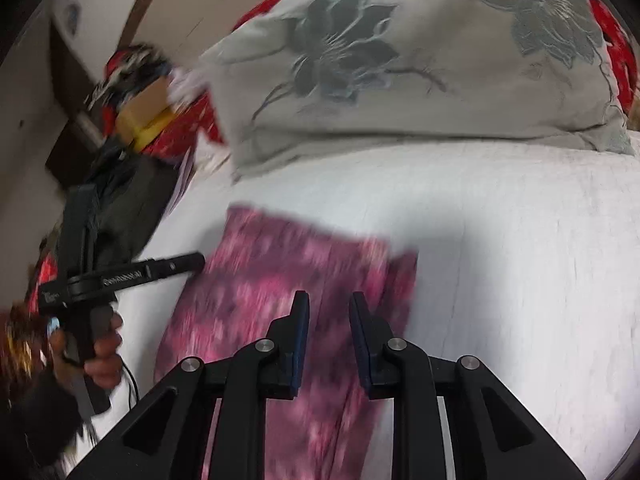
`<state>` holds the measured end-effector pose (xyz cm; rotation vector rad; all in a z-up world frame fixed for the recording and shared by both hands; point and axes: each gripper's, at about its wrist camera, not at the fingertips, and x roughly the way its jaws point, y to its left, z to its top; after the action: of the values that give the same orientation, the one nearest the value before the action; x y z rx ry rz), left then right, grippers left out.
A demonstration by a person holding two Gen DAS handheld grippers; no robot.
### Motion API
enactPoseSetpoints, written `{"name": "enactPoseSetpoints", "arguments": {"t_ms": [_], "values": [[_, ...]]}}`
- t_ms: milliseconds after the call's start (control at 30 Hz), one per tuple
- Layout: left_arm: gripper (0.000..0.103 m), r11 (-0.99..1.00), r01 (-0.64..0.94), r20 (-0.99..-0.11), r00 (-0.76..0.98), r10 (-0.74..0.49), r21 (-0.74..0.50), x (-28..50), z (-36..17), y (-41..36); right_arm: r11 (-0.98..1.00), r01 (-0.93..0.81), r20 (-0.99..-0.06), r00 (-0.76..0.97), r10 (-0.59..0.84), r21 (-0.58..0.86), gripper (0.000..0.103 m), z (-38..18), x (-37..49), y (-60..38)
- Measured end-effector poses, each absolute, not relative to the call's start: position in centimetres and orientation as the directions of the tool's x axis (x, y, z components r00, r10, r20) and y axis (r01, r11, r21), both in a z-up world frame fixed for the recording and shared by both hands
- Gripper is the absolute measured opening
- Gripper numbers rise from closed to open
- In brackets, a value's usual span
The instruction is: Fold small clothes
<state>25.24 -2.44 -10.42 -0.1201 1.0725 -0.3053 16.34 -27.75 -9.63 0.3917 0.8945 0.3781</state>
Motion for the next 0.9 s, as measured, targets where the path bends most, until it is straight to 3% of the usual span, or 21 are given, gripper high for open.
{"name": "enactPoseSetpoints", "arguments": {"t_ms": [100,267,400,500,600,700,833,900], "values": [[0.053,0.952,0.144,-0.853,0.421,-0.307,-0.271,23.7,-12.2,-2.0,0.921,-0.122,-0.789,0.482,0.381,0.37,0.022,-13.1,15.6,-26.1],[0.048,0.959,0.198,-0.845,0.458,-0.275,-0.205,20.5,-8.2,-0.8,0.913,-0.043,-0.777,0.51,0.369,0.405,0.028,-11.4,14.0,-26.5],[0.056,0.959,0.229,-0.841,0.475,-0.26,-0.168,15.8,-8.3,-0.1,0.895,-0.204,-0.735,0.513,0.443,0.397,0.027,-9.4,10.0,-24.6],[0.058,0.962,0.233,-0.869,0.438,-0.232,-0.139,14.1,-10.5,-0.1,0.951,-0.207,-0.835,0.46,0.302,0.23,0.031,-11.9,8.6,-22.8],[0.054,0.959,0.237,-0.866,0.434,-0.247,-0.155,12.5,-8.6,0.5,0.956,-0.144,-0.833,0.469,0.294,0.256,0.032,-11.6,7.8,-23.3],[0.056,0.954,0.258,-0.856,0.449,-0.256,-0.15,10.1,-8.1,1.1,0.944,-0.149,-0.807,0.489,0.33,0.295,0.035,-10.0,5.5,-23.8],[0.059,0.964,0.259,-0.906,0.393,-0.16,-0.058,8.2,-11.0,0.5,0.981,-0.136,-0.892,0.414,0.183,0.138,0.042,-13.0,2.7,-22.4],[0.059,0.967,0.248,-0.893,0.419,-0.162,-0.059,7.1,-10.0,0.7,0.984,-0.108,-0.875,0.451,0.174,0.14,0.048,-13.0,1.7,-22.7]]}}
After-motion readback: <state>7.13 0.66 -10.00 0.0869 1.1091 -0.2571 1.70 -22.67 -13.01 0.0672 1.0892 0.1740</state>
